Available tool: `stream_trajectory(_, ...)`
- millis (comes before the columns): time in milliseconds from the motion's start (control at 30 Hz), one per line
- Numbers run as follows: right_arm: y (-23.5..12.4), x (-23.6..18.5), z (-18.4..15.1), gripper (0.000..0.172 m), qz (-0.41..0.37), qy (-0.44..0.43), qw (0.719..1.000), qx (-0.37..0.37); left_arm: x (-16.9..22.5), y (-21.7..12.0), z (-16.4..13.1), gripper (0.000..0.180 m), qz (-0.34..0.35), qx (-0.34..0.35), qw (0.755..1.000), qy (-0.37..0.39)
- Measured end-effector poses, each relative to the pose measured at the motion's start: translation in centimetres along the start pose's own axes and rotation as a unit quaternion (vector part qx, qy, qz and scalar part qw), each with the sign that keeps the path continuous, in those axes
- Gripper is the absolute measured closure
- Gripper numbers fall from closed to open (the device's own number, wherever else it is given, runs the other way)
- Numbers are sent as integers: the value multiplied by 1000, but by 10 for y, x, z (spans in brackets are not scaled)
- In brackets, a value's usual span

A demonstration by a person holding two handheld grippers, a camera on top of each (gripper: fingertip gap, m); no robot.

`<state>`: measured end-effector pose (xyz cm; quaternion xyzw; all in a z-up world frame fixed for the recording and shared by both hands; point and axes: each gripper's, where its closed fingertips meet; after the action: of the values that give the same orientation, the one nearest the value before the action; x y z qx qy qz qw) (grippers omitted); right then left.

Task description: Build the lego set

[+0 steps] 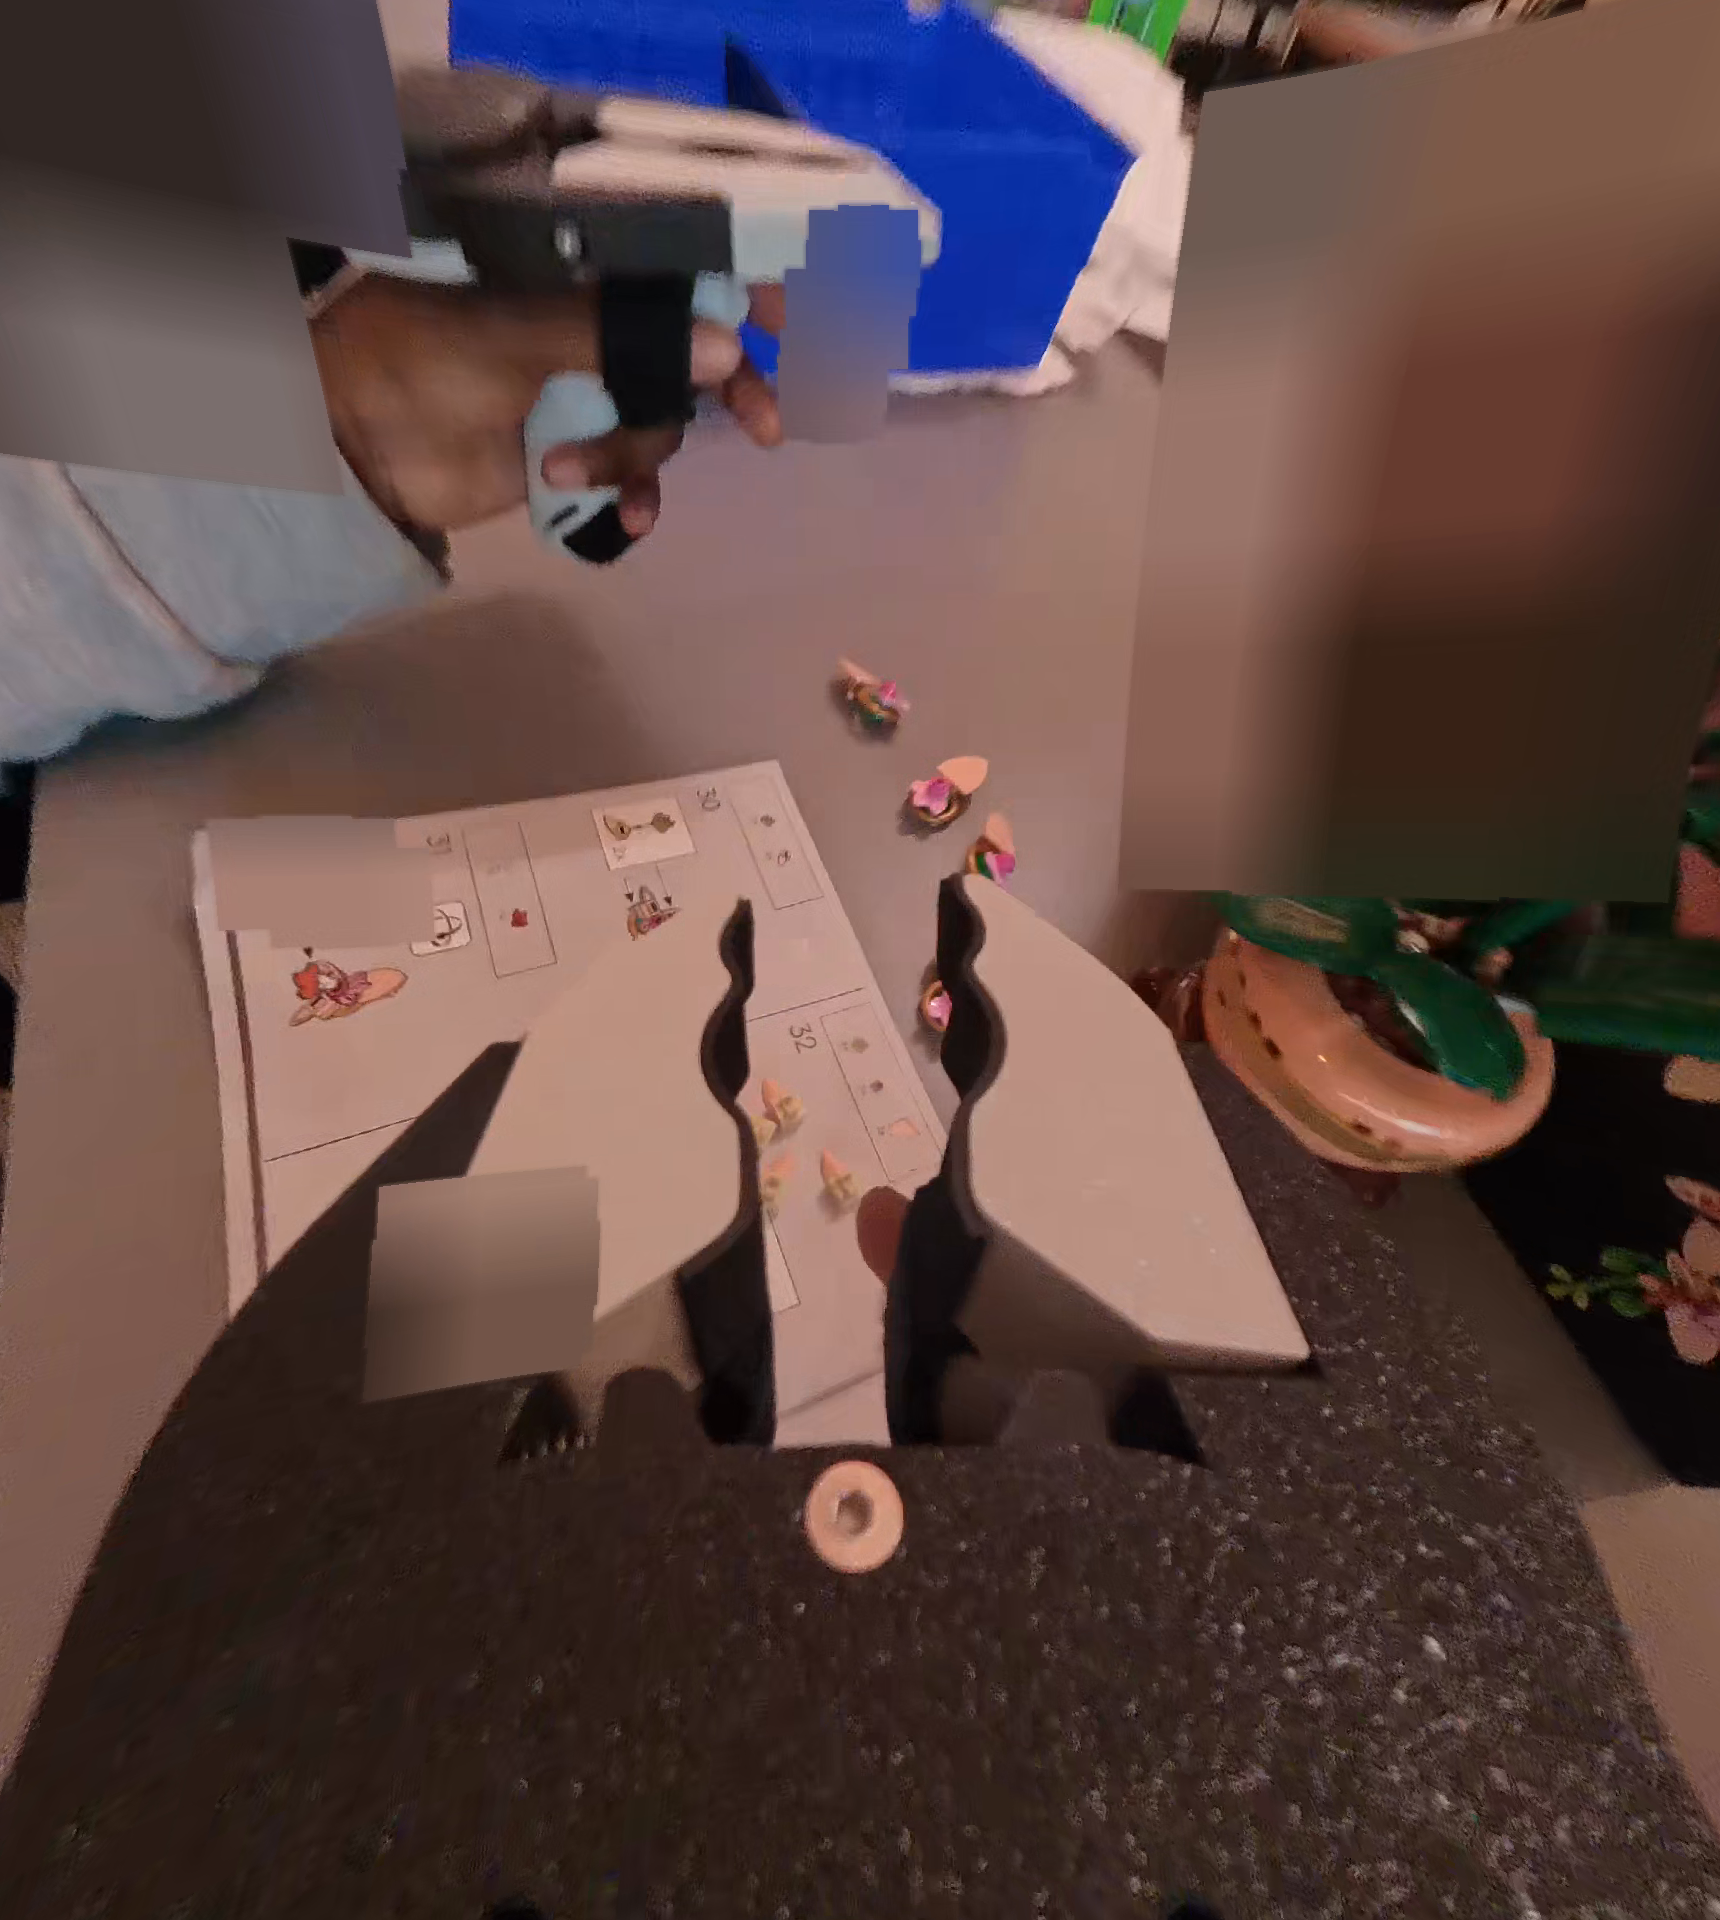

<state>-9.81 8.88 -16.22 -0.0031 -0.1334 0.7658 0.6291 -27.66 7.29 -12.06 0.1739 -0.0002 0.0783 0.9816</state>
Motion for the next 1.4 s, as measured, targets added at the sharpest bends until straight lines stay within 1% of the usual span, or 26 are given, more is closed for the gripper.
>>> stream_trajectory(67,21,-4,-5,151,-8,-27,999,-32,-3,-2,1,177,-1,-2,1000,-13)
stream_trajectory(133,48,-12,-11,159,3,-24,999,-48,-10,-5,0,178,4,-13,1000,-22)
stream_trajectory(167,62,-18,-17,157,15,-6,998,-65,-15,-6,-1,178,8,-21,999,-27)
stream_trajectory(233,89,-29,-24,144,45,18,994,-96,-25,-10,0,177,15,-23,999,-41)
stream_trajectory(267,102,-30,-26,140,53,16,993,-108,-27,-11,2,177,13,-16,998,-53)
stream_trajectory(367,136,-13,-38,130,49,-6,985,-164,-29,-13,12,176,0,10,995,-98)
stream_trajectory(400,145,-5,-43,130,44,-16,982,-183,-30,-13,14,176,-2,15,994,-105)
stream_trajectory(500,161,5,-53,134,54,-44,974,-217,-28,-14,15,174,-15,13,995,-98)
stream_trajectory(633,168,11,-64,130,62,-77,963,-252,-21,-14,12,171,-36,-5,996,-80)
stream_trajectory(700,173,13,-61,132,61,-80,965,-240,-18,-14,10,170,-45,-10,996,-78)
stream_trajectory(867,178,14,-65,156,66,-84,966,-234,-13,-14,1,164,-62,-36,995,-66)
stream_trajectory(967,177,11,-64,157,72,-95,967,-223,-11,-14,-3,160,-68,-46,995,-55)
stream_trajectory(1033,175,13,-59,156,63,-120,969,-204,-12,-15,-5,158,-69,-53,995,-51)
stream_trajectory(1100,170,15,-46,156,45,-158,972,-170,-13,-15,-7,153,-67,-59,994,-58)
stream_trajectory(1133,167,18,-36,156,25,-184,971,-150,-12,-16,-6,146,-72,-59,993,-69)
stream_trajectory(1200,154,25,-12,156,-24,-250,962,-112,-6,-17,-3,130,-92,-59,987,-117)
stream_trajectory(1267,136,26,18,156,-69,-308,947,-63,4,-18,1,120,-118,-61,970,-203)
stream_trajectory(1333,116,24,45,156,-107,-352,930,-18,20,-19,8,118,-158,-67,939,-298)
stream_trajectory(1400,95,19,69,157,-136,-389,911,24,44,-21,15,120,-213,-79,899,-375)
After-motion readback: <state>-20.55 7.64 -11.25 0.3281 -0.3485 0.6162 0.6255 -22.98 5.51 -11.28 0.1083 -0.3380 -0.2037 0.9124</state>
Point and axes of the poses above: each gripper's, where its closed fingertips meet, y out along the fingers, z out of its top, x = y × z across the jaws, and after that the axes turned 14 degrees about x, right-handed
